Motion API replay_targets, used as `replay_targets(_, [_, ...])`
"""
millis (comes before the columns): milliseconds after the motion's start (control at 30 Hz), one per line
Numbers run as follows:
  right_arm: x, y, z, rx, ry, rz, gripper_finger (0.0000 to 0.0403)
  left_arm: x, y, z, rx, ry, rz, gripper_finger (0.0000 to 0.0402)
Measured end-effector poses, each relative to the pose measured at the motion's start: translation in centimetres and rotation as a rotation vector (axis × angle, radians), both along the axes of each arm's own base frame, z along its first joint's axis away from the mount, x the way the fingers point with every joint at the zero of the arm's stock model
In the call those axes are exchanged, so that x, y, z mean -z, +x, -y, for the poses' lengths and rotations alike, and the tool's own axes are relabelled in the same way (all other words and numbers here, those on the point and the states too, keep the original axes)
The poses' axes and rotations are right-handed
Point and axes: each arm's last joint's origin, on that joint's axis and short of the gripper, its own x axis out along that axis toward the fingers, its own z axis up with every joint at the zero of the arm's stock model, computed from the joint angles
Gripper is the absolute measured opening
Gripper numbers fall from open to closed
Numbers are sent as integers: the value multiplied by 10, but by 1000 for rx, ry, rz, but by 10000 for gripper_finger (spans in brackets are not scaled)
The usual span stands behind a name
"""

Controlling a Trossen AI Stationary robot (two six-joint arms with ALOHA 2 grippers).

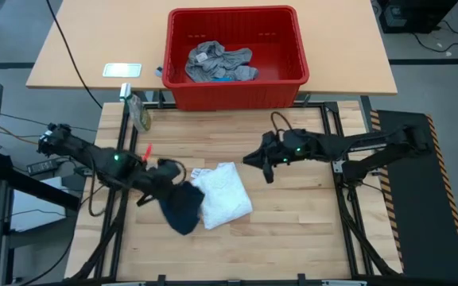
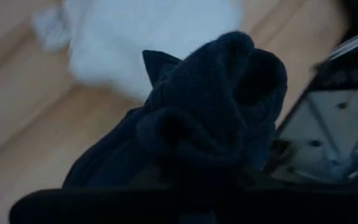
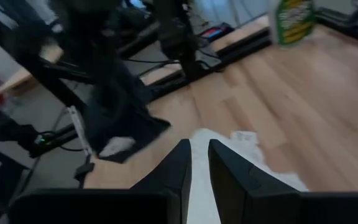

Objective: Fold laundry
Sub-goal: Stack the blue shorts on top of the white dress

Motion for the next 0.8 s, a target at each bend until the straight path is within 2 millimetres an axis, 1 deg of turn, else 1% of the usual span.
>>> replay_targets(67, [-4, -10, 2, 19, -13, -23, 64, -14, 8, -7, -3, 23, 78, 48])
replay_targets(133, [-7, -19, 3, 41, -25, -50, 64, -24, 19, -13, 0, 44, 140, 48])
replay_targets(200, [-9, -27, 4, 58, -31, -78, 64, -28, 30, -19, 5, 71, 176, 48])
replay_targets(267, [-11, -34, 4, 75, -39, -99, 64, -26, 44, -24, 15, 89, 187, 48])
replay_targets(467, [-14, -50, 5, 117, -42, -151, 64, -1, 88, -32, 118, 38, 174, 48])
replay_targets(600, [-15, -55, 5, 121, -38, -168, 64, 14, 102, -38, 166, 11, 124, 48])
replay_targets(733, [-14, -56, 5, 123, -34, -178, 64, 25, 111, -50, 180, 54, 86, 48])
replay_targets(800, [-13, -55, 5, 133, -39, -181, 64, 37, 119, -57, 192, 79, 52, 48])
